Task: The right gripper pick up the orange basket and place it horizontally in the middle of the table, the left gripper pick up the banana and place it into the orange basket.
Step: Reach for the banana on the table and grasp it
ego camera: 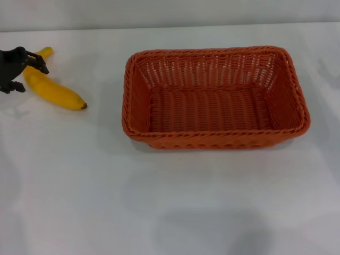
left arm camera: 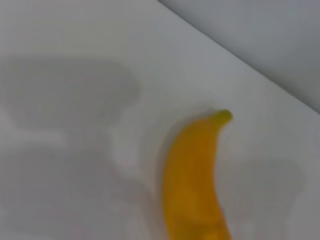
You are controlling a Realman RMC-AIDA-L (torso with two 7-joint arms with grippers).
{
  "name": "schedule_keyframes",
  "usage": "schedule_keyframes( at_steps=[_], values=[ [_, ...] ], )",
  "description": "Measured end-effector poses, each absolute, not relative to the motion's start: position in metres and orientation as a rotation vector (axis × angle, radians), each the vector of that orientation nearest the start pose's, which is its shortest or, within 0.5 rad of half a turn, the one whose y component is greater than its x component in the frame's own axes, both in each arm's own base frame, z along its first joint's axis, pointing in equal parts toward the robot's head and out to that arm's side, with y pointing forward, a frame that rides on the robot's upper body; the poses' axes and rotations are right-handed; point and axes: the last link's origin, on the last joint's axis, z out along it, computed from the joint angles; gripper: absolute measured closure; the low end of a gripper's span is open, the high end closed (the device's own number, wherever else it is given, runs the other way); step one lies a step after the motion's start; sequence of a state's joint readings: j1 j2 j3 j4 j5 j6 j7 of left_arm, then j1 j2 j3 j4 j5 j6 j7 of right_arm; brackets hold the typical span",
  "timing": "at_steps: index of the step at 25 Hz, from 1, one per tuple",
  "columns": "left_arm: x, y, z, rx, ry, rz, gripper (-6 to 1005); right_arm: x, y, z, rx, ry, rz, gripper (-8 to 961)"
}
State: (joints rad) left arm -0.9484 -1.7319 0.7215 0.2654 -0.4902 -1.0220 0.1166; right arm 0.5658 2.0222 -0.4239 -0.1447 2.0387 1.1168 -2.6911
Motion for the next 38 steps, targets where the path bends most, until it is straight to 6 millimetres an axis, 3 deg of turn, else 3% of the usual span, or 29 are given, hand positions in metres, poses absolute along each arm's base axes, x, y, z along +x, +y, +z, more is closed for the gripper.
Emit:
schedule_keyframes(
  at_steps=[4,7,11,14,17,20,23,29,38],
  values=[
    [-0.284,0.456,0.103,-1.633,-1.966,-0.075,247,0.334,0.38,0.054,-1.616,0.499,0.705,96],
    [-0.275,0.456,0.124,-1.729,-1.893,-0.049,247,0.336,0.38,0.055,-1.612,0.501,0.696,96],
    [-0.263,0.462,0.147,-1.953,-1.62,0.042,247,0.334,0.383,0.055,-1.615,0.494,0.688,96],
    [-0.253,0.465,0.141,-2.162,-1.328,0.252,247,0.333,0.384,0.055,-1.612,0.494,0.692,96],
    [-0.249,0.467,0.121,-2.266,-1.048,0.54,248,0.334,0.384,0.056,-1.596,0.505,0.699,96],
    [-0.238,0.466,0.094,-2.355,-0.787,0.695,248,0.337,0.383,0.056,-1.58,0.522,0.694,96],
    [-0.23,0.463,0.083,-2.421,-0.575,0.714,248,0.343,0.381,0.057,-1.543,0.562,0.692,96],
    [-0.237,0.452,0.093,-2.522,-0.242,0.637,248,0.35,0.375,0.053,-1.465,0.651,0.726,96],
    [-0.243,0.438,0.11,-2.602,0.055,0.734,248,0.355,0.374,0.054,-1.359,0.726,0.772,96]
  ],
)
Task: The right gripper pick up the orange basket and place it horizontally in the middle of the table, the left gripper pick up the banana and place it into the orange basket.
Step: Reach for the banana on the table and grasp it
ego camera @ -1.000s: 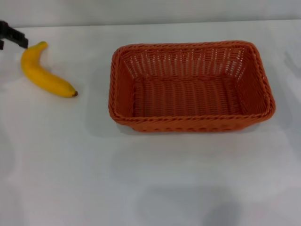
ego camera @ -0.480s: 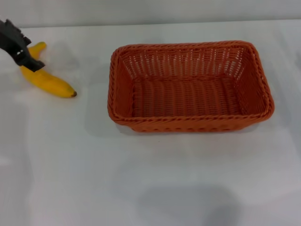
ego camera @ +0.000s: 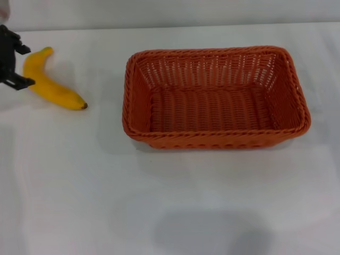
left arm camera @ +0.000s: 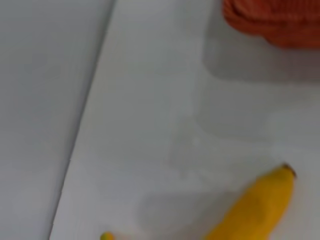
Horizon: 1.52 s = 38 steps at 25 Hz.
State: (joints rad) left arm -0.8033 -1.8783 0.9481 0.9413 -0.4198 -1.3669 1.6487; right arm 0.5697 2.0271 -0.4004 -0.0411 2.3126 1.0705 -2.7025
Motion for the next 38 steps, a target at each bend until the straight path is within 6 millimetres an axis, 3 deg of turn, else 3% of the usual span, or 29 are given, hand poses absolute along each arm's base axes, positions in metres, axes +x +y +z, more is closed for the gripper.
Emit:
schedule_keyframes(
  at_steps=[8,13,21,30,38],
  values=[
    [-0.242,0.44,0.105,-2.58,0.362,0.871,249,0.356,0.37,0.046,-1.329,0.78,0.792,96],
    [-0.255,0.441,0.088,-2.602,0.517,0.953,249,0.358,0.367,0.04,-1.295,0.825,0.807,96],
    [-0.272,0.445,0.08,-2.598,0.732,1.004,249,0.355,0.366,0.029,-1.288,0.873,0.823,96],
    [-0.287,0.451,0.072,-2.552,0.877,1.007,250,0.353,0.362,0.018,-1.269,0.92,0.828,96],
    [-0.294,0.459,0.074,-2.528,0.878,0.982,253,0.349,0.362,0.014,-1.266,0.925,0.845,96]
  ],
)
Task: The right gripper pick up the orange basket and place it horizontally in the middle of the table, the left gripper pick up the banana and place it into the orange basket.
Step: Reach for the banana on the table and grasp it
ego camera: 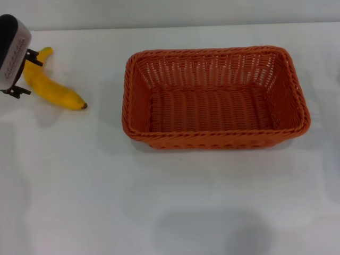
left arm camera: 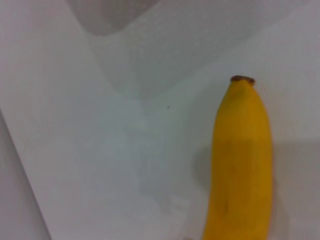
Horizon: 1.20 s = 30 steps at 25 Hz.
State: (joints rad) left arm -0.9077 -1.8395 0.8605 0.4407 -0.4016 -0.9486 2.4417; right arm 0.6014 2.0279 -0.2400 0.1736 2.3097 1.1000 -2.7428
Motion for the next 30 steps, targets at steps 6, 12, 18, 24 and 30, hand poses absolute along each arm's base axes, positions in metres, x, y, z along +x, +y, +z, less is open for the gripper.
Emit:
schedule_keyframes(
  at_steps=[6,12,18,24,30],
  values=[
    [-0.303,0.459,0.071,-2.523,0.888,0.967,254,0.345,0.36,0.012,-1.268,0.907,0.866,96],
    [-0.308,0.454,0.064,-2.539,0.896,0.945,255,0.34,0.358,0.011,-1.254,0.892,0.89,96],
    [-0.309,0.453,0.061,-2.544,0.884,0.925,255,0.341,0.352,0.011,-1.242,0.882,0.906,96],
    [-0.313,0.452,0.062,-2.532,0.878,0.944,256,0.342,0.347,0.012,-1.233,0.878,0.914,96],
    [-0.315,0.451,0.059,-2.526,0.875,0.943,334,0.343,0.344,0.011,-1.228,0.88,0.915,96]
  ],
)
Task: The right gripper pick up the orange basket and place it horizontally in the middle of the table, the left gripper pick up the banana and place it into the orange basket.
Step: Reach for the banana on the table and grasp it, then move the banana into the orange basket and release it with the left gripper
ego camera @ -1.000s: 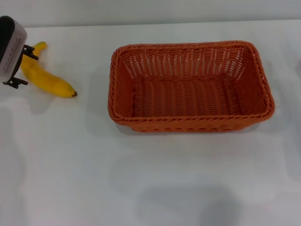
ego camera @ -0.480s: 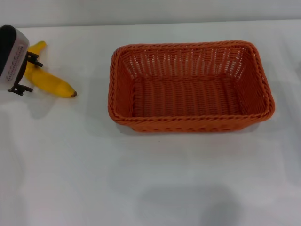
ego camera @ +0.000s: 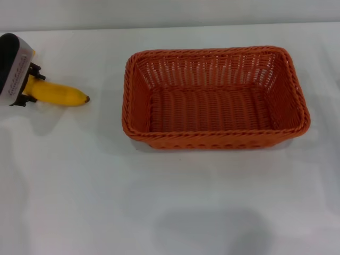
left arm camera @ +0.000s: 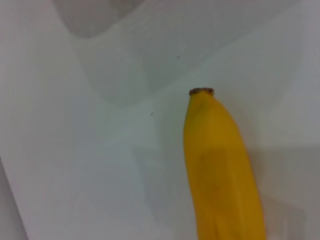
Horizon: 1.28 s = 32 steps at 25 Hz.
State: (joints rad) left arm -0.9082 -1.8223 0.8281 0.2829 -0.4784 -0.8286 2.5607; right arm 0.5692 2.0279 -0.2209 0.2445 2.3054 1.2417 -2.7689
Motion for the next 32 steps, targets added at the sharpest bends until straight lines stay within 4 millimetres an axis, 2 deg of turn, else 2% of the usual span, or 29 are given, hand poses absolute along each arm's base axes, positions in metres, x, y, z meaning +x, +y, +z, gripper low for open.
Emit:
schedule_keyframes(
  at_steps=[7,17,21,25,32],
  values=[
    [-0.314,0.452,0.054,-2.509,0.881,0.943,434,0.344,0.338,0.011,-1.217,0.874,0.928,96],
    [-0.304,0.459,0.052,-2.5,0.792,0.91,468,0.348,0.333,0.013,-1.206,0.866,0.927,96],
    [-0.287,0.469,0.05,-2.463,0.767,0.871,468,0.352,0.33,0.018,-1.196,0.859,0.922,96],
    [-0.266,0.479,0.057,-2.421,0.687,0.793,468,0.355,0.329,0.022,-1.19,0.846,0.915,96],
    [-0.217,0.496,0.087,-2.342,0.477,0.456,469,0.35,0.327,0.023,-1.217,0.803,0.944,96]
  ],
)
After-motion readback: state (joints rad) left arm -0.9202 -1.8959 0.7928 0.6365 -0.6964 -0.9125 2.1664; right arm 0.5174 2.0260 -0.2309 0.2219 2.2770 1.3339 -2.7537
